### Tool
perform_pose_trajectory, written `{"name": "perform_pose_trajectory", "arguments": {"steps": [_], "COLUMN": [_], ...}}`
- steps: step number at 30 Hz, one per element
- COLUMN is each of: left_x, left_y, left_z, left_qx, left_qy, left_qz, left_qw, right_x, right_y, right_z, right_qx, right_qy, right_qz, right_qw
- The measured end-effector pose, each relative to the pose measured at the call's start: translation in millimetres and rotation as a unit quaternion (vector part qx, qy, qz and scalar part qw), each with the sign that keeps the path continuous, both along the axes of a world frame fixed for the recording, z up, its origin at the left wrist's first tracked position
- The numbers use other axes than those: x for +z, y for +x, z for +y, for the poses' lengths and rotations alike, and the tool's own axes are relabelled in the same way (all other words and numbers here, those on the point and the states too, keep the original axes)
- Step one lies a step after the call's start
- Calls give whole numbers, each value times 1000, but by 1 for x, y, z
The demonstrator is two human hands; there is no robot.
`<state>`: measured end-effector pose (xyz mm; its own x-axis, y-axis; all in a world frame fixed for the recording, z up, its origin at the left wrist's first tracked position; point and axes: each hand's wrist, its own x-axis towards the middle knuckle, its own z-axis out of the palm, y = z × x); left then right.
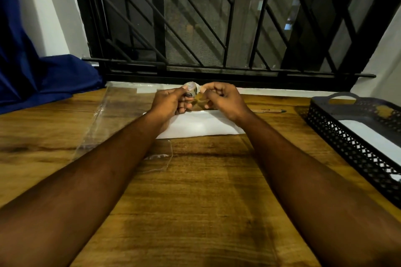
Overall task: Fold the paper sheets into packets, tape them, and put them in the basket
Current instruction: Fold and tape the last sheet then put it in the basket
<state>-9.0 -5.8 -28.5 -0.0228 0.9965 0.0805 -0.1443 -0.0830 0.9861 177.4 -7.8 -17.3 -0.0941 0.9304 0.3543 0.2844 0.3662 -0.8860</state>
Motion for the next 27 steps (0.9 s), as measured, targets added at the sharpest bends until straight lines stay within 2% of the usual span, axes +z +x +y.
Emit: {"name": "perform_pose_trajectory", "arguments": {"steps": [6, 15, 19, 21, 27], "left_x": [1, 5, 3, 3, 4], "left_y": [3, 3, -6, -8, 1], "left_z": [-1, -4, -1, -1, -2], "left_qx": [-26, -39, -21, -22, -40], "left_qy": [2, -13, -44, -44, -19], "left_qz": [-7, -29, -50, -53, -23], "left_qw": [1000, 999, 998, 997, 999], "right_x": [-3, 4, 14, 15, 4], "right_y": [-7, -3, 16, 23, 17], "right_z": [2, 5, 7, 6, 5], "right_qx": [-4, 20, -43, -56, 62], "right_qy": [-1, -93, -123, -131, -214], "right_qz": [92, 112, 226, 233, 238], "right_qw": [996, 989, 965, 962, 945]}}
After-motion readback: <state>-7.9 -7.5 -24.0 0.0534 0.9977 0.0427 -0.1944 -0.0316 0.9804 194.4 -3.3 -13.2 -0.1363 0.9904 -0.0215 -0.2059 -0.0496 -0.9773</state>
